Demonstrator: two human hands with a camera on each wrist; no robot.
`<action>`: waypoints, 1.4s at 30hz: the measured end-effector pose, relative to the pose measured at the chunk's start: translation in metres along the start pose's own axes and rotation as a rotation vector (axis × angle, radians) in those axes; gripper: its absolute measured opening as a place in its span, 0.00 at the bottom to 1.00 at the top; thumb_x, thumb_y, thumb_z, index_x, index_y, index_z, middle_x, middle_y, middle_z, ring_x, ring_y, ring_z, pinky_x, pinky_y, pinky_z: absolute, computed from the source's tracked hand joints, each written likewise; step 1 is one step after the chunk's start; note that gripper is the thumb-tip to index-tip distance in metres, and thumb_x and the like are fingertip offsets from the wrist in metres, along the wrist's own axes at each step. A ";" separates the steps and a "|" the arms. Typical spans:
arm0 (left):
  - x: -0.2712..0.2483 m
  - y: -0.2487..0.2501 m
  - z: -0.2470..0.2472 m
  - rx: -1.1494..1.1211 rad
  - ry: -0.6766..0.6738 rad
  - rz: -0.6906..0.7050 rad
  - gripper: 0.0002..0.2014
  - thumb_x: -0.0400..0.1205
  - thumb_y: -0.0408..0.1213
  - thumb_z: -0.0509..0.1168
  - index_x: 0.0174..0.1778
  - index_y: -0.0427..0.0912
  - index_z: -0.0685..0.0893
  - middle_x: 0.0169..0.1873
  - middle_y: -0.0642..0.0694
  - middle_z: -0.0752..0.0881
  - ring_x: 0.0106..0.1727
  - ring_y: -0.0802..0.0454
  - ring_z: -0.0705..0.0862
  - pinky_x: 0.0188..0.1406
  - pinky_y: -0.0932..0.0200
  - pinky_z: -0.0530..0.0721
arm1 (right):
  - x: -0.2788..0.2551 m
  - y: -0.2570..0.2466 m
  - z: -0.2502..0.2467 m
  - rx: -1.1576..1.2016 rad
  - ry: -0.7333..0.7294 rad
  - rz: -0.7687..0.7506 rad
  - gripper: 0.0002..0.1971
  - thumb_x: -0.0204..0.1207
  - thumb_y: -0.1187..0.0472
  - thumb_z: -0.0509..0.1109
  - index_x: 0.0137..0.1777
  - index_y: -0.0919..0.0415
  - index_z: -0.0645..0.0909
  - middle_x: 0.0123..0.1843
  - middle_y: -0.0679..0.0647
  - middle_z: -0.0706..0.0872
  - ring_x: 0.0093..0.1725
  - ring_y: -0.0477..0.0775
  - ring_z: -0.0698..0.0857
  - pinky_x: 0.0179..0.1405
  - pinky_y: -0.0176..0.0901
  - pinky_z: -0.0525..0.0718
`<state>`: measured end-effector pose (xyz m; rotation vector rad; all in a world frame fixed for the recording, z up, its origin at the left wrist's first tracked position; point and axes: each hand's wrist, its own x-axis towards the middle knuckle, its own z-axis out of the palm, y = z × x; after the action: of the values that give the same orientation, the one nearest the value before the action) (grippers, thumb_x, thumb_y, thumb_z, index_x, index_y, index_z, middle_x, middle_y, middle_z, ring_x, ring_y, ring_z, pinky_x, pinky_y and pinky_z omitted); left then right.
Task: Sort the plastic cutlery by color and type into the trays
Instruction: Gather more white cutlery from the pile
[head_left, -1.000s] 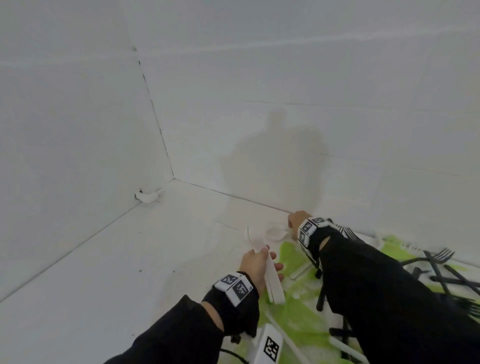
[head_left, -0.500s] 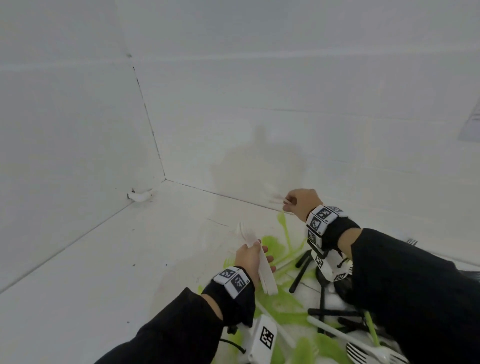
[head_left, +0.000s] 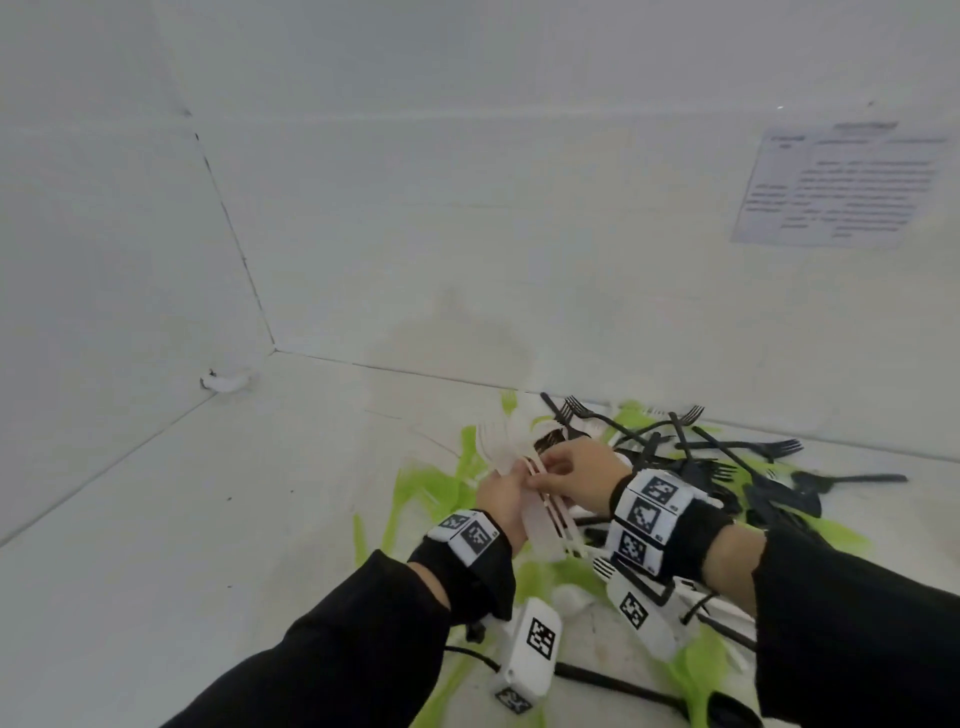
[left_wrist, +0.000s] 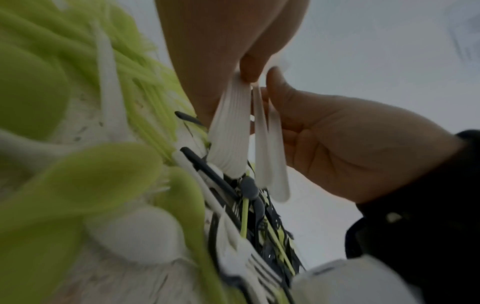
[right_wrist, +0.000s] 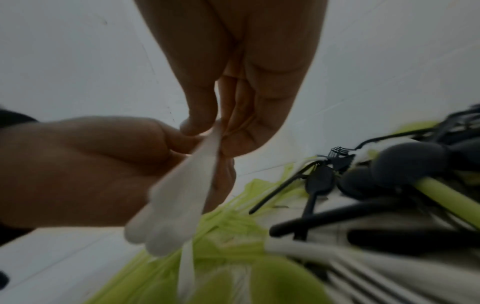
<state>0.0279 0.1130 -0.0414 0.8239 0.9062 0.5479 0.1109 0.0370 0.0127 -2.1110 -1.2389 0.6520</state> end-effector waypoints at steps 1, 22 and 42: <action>-0.006 -0.002 0.000 0.048 0.006 0.015 0.12 0.86 0.35 0.55 0.54 0.30 0.80 0.44 0.30 0.85 0.45 0.33 0.86 0.46 0.38 0.86 | -0.006 0.005 0.000 0.029 0.011 0.014 0.10 0.72 0.57 0.74 0.49 0.62 0.87 0.42 0.56 0.90 0.41 0.49 0.85 0.44 0.41 0.84; -0.051 -0.043 0.029 0.067 -0.084 -0.015 0.14 0.84 0.26 0.56 0.64 0.27 0.77 0.45 0.32 0.83 0.35 0.41 0.82 0.28 0.54 0.83 | -0.065 0.046 -0.002 0.212 0.111 0.110 0.07 0.77 0.62 0.69 0.50 0.59 0.87 0.33 0.49 0.86 0.28 0.41 0.83 0.34 0.33 0.83; -0.095 -0.062 0.018 -0.008 -0.169 -0.078 0.23 0.89 0.37 0.42 0.75 0.28 0.67 0.70 0.30 0.75 0.57 0.39 0.81 0.54 0.46 0.77 | -0.105 0.050 0.016 0.469 0.107 0.108 0.17 0.72 0.67 0.74 0.60 0.68 0.80 0.36 0.49 0.81 0.38 0.50 0.83 0.44 0.42 0.86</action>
<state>-0.0008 0.0020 -0.0409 0.8111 0.7769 0.4074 0.0830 -0.0719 -0.0220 -1.7981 -0.8204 0.7794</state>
